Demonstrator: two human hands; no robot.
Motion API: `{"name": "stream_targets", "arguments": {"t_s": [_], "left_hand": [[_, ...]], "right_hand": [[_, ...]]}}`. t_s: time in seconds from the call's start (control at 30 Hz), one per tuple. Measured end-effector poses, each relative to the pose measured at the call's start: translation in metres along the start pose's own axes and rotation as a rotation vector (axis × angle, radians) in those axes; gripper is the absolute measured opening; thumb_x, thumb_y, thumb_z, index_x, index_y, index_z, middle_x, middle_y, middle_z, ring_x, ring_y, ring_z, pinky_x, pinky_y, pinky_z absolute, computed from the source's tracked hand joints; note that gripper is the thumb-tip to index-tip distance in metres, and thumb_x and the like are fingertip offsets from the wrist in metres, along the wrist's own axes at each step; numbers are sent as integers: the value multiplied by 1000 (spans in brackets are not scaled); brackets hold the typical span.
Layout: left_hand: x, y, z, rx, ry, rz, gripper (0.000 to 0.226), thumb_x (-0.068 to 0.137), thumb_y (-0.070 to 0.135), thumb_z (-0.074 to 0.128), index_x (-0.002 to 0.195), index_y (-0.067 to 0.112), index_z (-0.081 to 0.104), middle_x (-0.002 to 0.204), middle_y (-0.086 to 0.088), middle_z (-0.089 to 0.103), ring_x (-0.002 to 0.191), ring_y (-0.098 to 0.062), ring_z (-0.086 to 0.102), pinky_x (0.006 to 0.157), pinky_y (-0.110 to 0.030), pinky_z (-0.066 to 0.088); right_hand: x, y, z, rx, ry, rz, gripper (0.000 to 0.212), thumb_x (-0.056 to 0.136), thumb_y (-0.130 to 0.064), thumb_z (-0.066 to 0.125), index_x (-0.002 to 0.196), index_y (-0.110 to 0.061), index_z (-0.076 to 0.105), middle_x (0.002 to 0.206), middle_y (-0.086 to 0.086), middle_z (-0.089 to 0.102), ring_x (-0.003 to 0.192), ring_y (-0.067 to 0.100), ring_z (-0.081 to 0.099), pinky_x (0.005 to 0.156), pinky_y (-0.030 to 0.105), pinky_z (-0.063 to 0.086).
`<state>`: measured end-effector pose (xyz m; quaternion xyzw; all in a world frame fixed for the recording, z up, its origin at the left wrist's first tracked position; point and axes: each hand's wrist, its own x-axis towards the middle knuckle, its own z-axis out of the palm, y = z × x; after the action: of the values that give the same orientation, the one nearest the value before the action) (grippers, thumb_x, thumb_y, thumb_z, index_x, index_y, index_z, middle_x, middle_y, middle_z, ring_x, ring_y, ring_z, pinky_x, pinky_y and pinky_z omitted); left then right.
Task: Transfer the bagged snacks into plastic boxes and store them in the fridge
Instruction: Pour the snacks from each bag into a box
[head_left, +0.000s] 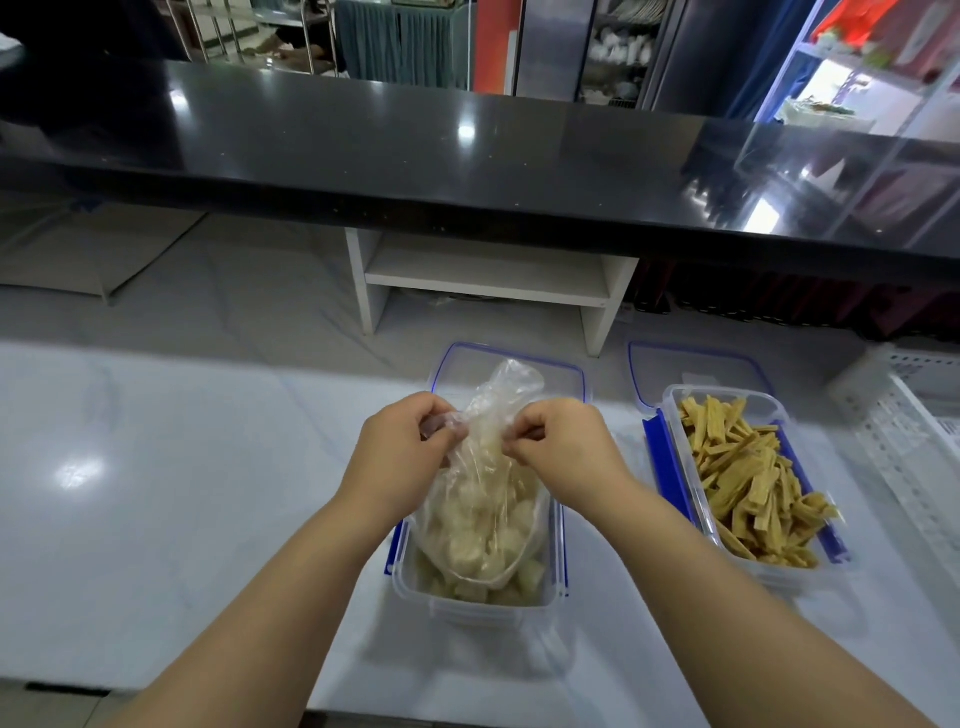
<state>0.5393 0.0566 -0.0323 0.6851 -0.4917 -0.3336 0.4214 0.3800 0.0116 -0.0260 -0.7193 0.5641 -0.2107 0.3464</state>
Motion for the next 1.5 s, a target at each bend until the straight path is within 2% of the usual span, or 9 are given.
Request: {"name": "stream_targets", "arguments": {"t_s": [0.2, 0.37, 0.6, 0.73, 0.9, 1.13, 1.23, 1.37, 1.5], "left_hand": [[-6, 5, -13, -49, 93, 29, 10, 82, 19, 70, 90, 20, 64, 78, 0, 66, 58, -14, 62, 47, -12, 48], [-4, 17, -17, -85, 119, 73, 5, 87, 21, 64, 86, 16, 63, 75, 0, 67, 55, -9, 65, 63, -31, 59], [0, 23, -18, -134, 86, 115, 11, 87, 16, 65, 82, 25, 62, 76, 5, 68, 66, -6, 66, 66, -23, 59], [-5, 20, -21, -109, 42, 95, 14, 86, 16, 66, 84, 30, 65, 83, 2, 69, 77, -16, 67, 69, -28, 59], [-13, 40, -27, -88, -33, 194, 12, 86, 20, 65, 90, 32, 67, 83, 7, 70, 74, -8, 65, 64, -18, 56], [-13, 64, -23, -83, -296, 315, 28, 87, 18, 63, 112, 32, 60, 91, 1, 71, 80, -12, 68, 74, -27, 59], [-9, 62, -24, -102, -269, 343, 30, 86, 20, 64, 112, 33, 58, 96, 5, 70, 87, -10, 67, 77, -31, 58], [-2, 58, -22, 31, -185, 398, 21, 85, 27, 64, 106, 29, 63, 93, 14, 67, 88, 0, 63, 79, -25, 54], [-1, 56, -7, 140, -180, 347, 9, 84, 30, 65, 93, 27, 68, 86, 15, 67, 81, 5, 61, 67, -17, 50]], "right_hand": [[-6, 10, -17, 262, 154, -14, 17, 80, -9, 73, 88, -20, 64, 80, 1, 67, 71, 12, 65, 59, 15, 54], [-4, 5, -23, 396, 221, -67, 13, 84, -7, 69, 75, -16, 64, 73, 0, 65, 68, 13, 63, 64, 23, 58], [0, -1, -20, 392, 203, -82, 16, 87, -8, 65, 76, -18, 59, 75, -2, 62, 70, 13, 63, 65, 23, 58], [-5, 3, -24, 412, 161, -61, 19, 86, -6, 65, 92, -23, 58, 90, 0, 66, 81, 18, 64, 64, 24, 56], [-21, -2, -39, 418, 39, -216, 51, 79, -23, 74, 124, -33, 52, 110, -2, 62, 91, 18, 63, 73, 30, 57], [-34, -14, -44, 317, 256, -247, 4, 84, -15, 69, 86, -19, 69, 72, -8, 66, 64, 2, 59, 59, 21, 52], [-39, -3, -53, 332, 463, -143, 18, 86, -8, 64, 74, -21, 63, 66, -4, 61, 61, 10, 55, 57, 31, 51], [-49, 19, -67, 387, 623, 18, 5, 86, -11, 65, 83, -9, 63, 75, 13, 64, 64, 21, 55, 62, 42, 53], [-57, 35, -75, 382, 661, 55, 19, 84, -9, 68, 73, -21, 60, 70, -4, 60, 65, 19, 58, 67, 48, 56]]}}
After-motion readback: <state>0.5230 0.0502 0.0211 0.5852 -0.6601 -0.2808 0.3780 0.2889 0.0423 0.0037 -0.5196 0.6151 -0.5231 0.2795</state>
